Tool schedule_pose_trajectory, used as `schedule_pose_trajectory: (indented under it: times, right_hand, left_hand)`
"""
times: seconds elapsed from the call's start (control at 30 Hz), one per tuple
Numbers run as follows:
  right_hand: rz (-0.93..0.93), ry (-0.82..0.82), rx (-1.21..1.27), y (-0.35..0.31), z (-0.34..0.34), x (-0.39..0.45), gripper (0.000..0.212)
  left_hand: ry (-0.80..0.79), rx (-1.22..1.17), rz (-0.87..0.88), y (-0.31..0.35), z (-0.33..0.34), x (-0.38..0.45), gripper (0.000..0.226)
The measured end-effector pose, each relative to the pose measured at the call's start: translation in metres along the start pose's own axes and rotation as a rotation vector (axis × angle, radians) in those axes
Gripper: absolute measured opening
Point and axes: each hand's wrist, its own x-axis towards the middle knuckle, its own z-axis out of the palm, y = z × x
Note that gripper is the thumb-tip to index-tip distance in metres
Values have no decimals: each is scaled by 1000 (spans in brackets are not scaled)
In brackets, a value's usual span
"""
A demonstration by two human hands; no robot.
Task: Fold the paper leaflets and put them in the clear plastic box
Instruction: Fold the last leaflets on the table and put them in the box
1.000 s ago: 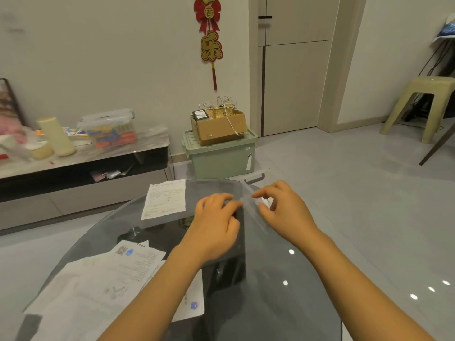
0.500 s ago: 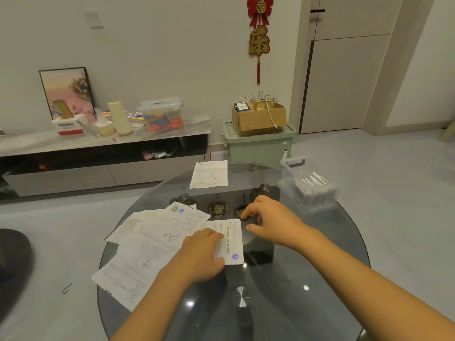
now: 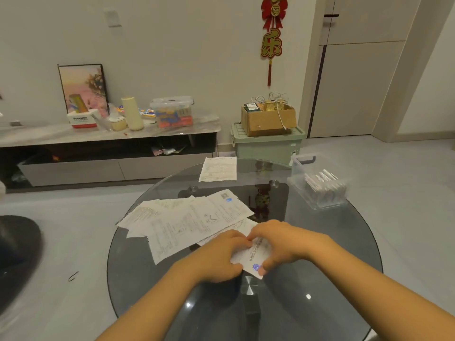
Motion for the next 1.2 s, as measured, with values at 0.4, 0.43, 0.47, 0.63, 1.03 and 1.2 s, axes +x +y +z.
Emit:
schedule_pose_trajectory:
  times: [0.4,0.43,0.47,0.63,1.03,1.2]
  right_hand:
    - [57,48,-29,2,-7,0,44]
    - [64,68,-22,2,-7,1,44]
    - [72,89,-17,2,-7,3,45]
    - [97,271,19,5,-5,9,58]
    - [157,626,7,14,-21,4,18]
    - [104,439,155,3,-37,-11,9]
  left_hand:
    - [239,205,-310,-45,-19,0,56]
    - [255,235,-308,-44,-20,1,53]
    - [272,262,-304,-43,-20,2,50]
    - [355,87,-281,-37,-29,2,29]
    - [316,-179,-184,-23,-37,-3,22]
    - [150,-134,-160,-21,-37,-7,22]
